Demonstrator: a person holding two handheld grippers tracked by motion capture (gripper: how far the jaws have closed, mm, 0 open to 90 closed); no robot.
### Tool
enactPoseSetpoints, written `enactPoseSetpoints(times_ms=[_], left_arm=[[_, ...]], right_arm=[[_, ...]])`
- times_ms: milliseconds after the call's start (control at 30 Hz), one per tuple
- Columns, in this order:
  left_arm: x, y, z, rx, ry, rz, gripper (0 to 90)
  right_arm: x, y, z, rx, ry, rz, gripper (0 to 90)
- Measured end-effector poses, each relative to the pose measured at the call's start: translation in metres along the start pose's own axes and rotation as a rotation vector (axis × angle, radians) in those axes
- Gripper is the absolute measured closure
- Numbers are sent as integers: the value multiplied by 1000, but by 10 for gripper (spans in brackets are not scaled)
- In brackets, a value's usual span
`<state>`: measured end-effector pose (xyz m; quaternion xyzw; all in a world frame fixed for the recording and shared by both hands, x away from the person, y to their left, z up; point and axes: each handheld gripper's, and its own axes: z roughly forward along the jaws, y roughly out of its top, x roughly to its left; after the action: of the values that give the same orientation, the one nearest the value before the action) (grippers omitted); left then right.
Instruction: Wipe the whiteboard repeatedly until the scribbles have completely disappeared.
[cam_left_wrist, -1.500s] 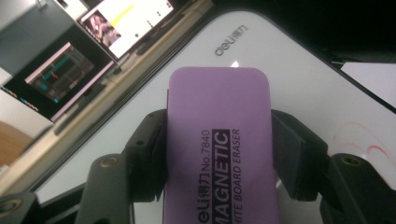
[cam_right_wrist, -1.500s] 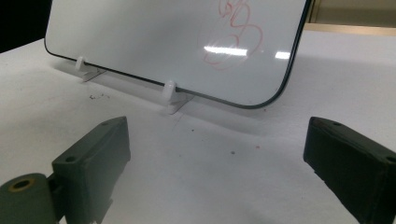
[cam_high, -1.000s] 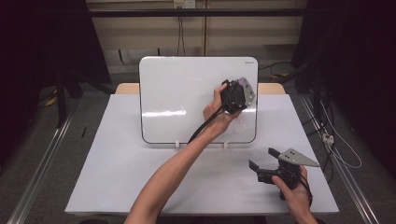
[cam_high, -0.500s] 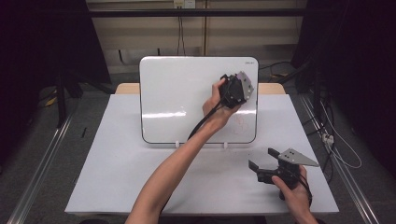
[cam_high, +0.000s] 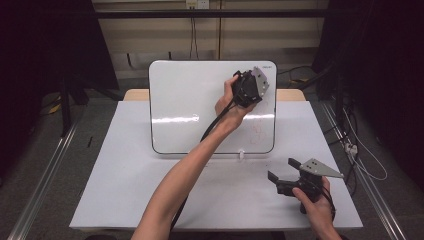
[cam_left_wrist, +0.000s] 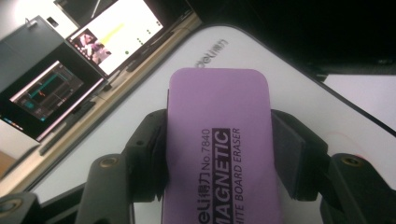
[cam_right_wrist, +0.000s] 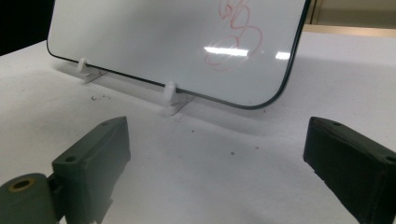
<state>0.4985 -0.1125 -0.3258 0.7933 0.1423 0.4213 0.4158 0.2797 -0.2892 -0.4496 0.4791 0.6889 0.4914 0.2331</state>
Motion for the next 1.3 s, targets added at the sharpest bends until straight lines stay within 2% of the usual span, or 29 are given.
enactPoseSetpoints(times_ms=[67, 167, 233, 300, 333, 367, 400, 433, 467, 533, 600, 633, 667, 733, 767, 833, 933, 1033, 1067, 1100, 1167, 1267, 1300], left_arm=[[-12, -3, -2, 1, -16, 39, 413], [-37, -14, -6, -13, -62, 52, 412], [-57, -21, -10, -8, -92, 106, 412], [-74, -29, -17, -20, -109, 137, 412], [-77, -31, -19, -12, -124, 130, 412], [-78, -32, -19, -16, -121, 152, 412], [-77, -31, -19, -8, -126, 155, 413], [-75, -30, -17, -10, -132, 138, 412], [-70, -27, -16, -8, -124, 141, 413], [-55, -20, -11, -7, -99, 107, 413], [-39, -15, -7, -6, -78, 94, 413], [-30, -11, -4, 3, -64, 67, 413], [-25, -9, -2, 1, -54, 49, 412], [-17, -5, -1, 2, -31, 39, 413], [-20, -5, -1, 3, -22, 45, 413], [-30, -7, -3, 0, -25, 93, 412], [-52, -11, -6, 2, -57, 157, 413], [-71, -15, -8, -3, -95, 194, 412], [-73, -15, -9, -1, -100, 208, 412], [-73, -15, -9, -3, -100, 207, 413], [-66, -14, -6, 1, -114, 174, 413], [-51, -9, -5, 12, -61, 138, 413], [-42, -6, -5, 12, -25, 127, 413]], right_arm=[[0, 0, 0, 0, 1, 0, 68], [1, 0, 1, -1, 2, 0, 68], [2, 0, 1, 2, 6, -4, 68], [2, -1, 2, 7, 11, -11, 68], [1, -1, 2, 7, 8, -12, 68], [2, -1, 2, 9, 8, -11, 68], [2, 0, 2, 9, 6, -12, 68], [2, 0, 3, 8, 8, -8, 68], [3, 0, 3, 7, 6, -10, 68], [3, 0, 2, 7, 8, -17, 68], [3, 0, 3, 8, 6, -11, 68], [2, -1, 3, 9, 7, -8, 68], [1, -1, 3, 12, 5, -9, 68], [1, -1, 3, 13, 7, -4, 68], [1, -1, 3, 10, 8, -5, 68], [1, -1, 2, 10, 6, -8, 68], [1, -1, 3, 12, 7, -9, 68], [2, -1, 3, 14, 8, -13, 68], [3, -1, 3, 13, 8, -15, 68], [3, -1, 3, 15, 8, -16, 68], [3, -1, 4, 17, 9, -15, 68], [3, -1, 4, 13, 8, -15, 69], [3, -1, 3, 13, 9, -15, 69]])
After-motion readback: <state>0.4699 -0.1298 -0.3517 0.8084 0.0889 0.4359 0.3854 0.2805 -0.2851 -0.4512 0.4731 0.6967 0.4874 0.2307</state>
